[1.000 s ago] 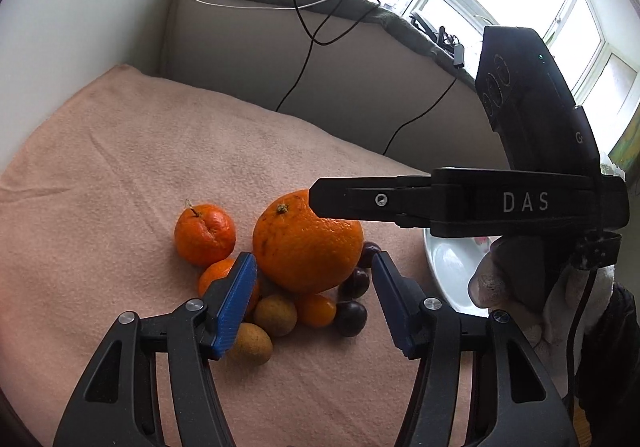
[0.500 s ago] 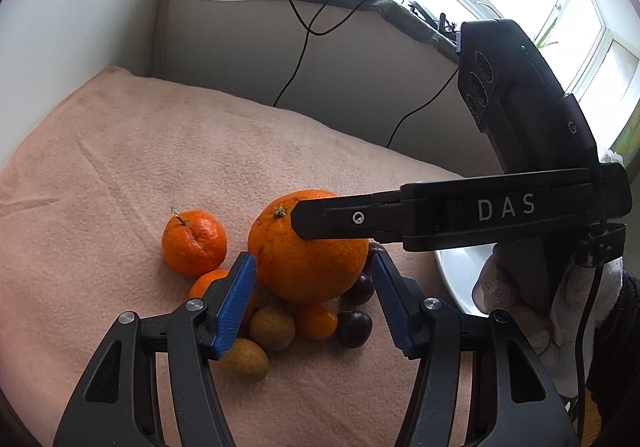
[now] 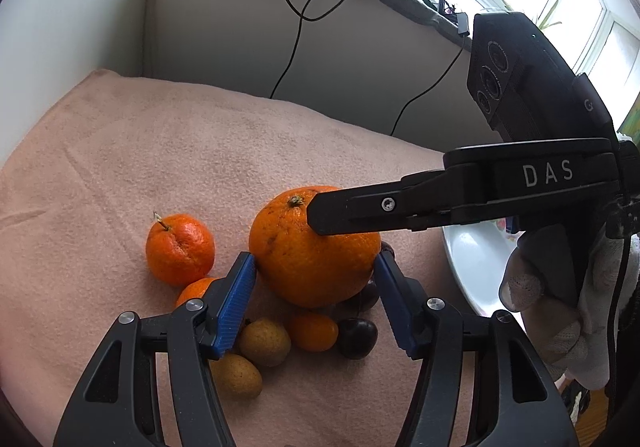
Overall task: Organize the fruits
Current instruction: 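Lift the large orange with the right tool and carry it over the plate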
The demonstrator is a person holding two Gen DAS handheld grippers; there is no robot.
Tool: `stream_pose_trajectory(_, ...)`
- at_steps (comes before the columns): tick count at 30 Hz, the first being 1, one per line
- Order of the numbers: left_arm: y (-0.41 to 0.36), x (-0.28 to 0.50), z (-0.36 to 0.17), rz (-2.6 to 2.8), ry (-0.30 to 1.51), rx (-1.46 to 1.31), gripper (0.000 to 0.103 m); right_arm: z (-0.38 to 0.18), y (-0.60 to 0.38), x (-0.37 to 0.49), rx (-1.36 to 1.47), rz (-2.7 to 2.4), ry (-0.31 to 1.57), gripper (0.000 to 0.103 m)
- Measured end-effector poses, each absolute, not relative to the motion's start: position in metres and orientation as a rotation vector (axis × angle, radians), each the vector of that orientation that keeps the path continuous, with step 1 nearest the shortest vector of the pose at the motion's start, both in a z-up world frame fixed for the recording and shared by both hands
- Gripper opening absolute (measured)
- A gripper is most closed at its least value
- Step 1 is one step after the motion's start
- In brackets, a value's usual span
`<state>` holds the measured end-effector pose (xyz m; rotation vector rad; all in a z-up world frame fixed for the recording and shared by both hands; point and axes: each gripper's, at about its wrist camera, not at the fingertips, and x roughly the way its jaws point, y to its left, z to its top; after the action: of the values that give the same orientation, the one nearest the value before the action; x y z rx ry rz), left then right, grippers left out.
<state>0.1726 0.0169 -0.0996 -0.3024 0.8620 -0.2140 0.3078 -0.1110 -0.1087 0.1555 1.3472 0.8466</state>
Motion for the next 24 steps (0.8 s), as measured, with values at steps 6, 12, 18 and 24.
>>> stream_pose_trajectory(6, 0.014, 0.179, -0.103, -0.209, 0.865, -0.291, 0.066, -0.107, -0.105, 0.305, 0.133, 0.849, 1.334, 0.067)
stream_pose_trajectory(12, 0.013, 0.18, -0.105, -0.216, 0.862, -0.297, 0.067, -0.105, -0.102, 0.301, 0.127, 0.841, 1.32, 0.066)
stream_pose_trajectory(18, 0.012, 0.174, -0.104, -0.213, 0.844, -0.299, 0.066, -0.105, -0.101, 0.291, 0.144, 0.832, 1.297, 0.065)
stream_pose_trajectory(24, 0.008, 0.167, -0.094, -0.214, 0.817, -0.277, 0.066, -0.093, -0.115, 0.286, 0.16, 0.837, 1.271, 0.065)
